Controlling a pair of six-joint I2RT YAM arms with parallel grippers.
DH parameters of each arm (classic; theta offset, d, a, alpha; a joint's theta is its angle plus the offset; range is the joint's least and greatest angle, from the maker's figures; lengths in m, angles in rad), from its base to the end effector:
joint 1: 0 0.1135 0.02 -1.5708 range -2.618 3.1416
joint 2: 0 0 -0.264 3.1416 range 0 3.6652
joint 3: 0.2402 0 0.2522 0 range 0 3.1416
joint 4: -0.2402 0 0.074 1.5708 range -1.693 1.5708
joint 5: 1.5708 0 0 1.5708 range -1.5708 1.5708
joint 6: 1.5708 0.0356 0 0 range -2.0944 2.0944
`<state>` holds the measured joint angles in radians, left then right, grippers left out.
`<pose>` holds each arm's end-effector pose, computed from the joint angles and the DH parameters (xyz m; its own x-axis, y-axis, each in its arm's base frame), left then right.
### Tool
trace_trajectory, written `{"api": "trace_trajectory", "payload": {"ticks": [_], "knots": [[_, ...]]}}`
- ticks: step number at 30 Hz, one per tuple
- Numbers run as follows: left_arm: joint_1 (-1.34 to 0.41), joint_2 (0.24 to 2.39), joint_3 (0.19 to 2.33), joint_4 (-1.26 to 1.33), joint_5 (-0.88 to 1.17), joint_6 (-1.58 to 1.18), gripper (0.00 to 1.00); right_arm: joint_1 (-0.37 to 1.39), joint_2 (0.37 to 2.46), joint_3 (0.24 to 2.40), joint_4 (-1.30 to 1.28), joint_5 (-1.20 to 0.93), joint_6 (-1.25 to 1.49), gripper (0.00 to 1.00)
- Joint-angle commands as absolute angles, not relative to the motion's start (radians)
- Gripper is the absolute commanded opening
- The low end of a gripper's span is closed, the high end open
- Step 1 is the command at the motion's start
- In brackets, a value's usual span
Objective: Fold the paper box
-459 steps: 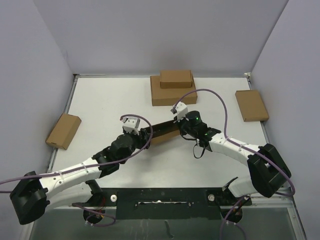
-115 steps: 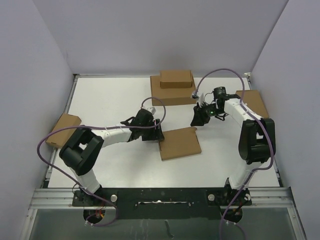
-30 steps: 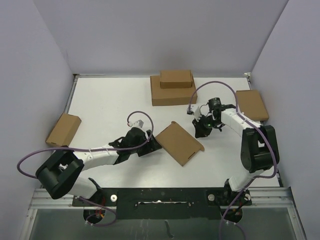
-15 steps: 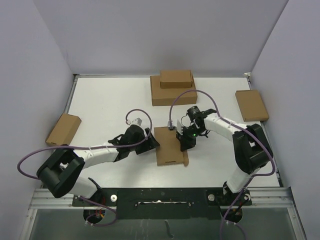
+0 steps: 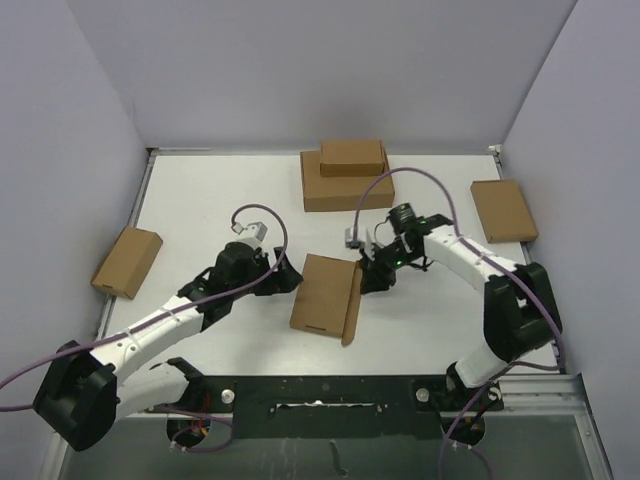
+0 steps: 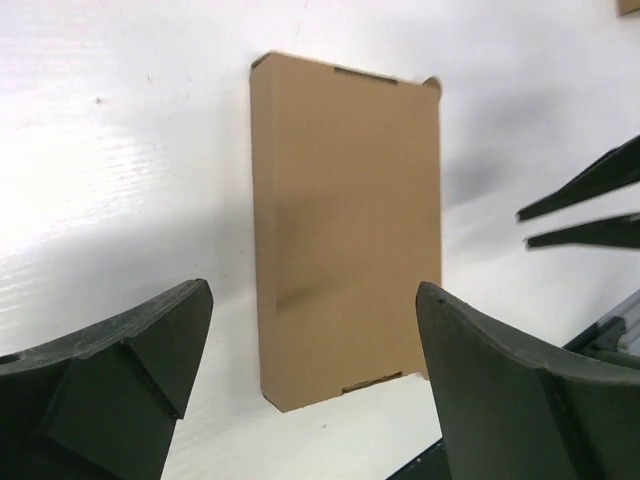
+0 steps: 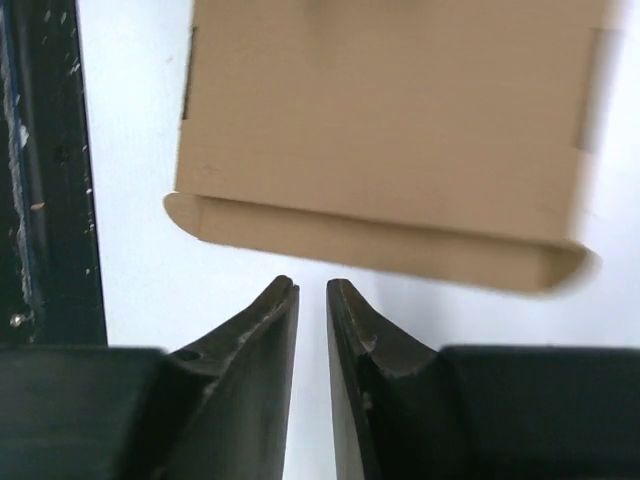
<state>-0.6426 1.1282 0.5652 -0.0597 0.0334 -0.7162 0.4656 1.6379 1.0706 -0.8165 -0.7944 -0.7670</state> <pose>0.1875 -0.1419 0.2081 -0.7597 -0.2510 -0.5999 0.1617 0.8207 -0.5480 0.2521 0.1551 0.1987 -0.3316 -0.7108 -0.6203 -0.9211 0.1018 0.3757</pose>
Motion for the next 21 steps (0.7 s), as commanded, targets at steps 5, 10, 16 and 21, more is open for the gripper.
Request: {"api": "trace_trajectory", "payload": {"ticks": [5, 10, 16, 21], "knots": [[-0.489, 1.069, 0.573, 0.148, 0.327, -0.63, 0.98, 0.235, 1.37, 0.974, -0.436, -0.869, -0.511, 1.0], [-0.466, 1.162, 0.628, 0.13, 0.369, -0.667, 0.97, 0.179, 1.67, 1.229, -0.686, -1.068, -0.482, 0.91], [-0.496, 1.208, 0.661, -0.017, 0.291, -0.629, 0.91, 0.143, 1.719, 1.185, -0.656, -1.027, -0.663, 0.88], [-0.52, 1.224, 0.678, -0.064, 0.23, -0.563, 0.89, 0.156, 1.734, 1.179, -0.715, -1.068, -0.833, 0.66]]}}
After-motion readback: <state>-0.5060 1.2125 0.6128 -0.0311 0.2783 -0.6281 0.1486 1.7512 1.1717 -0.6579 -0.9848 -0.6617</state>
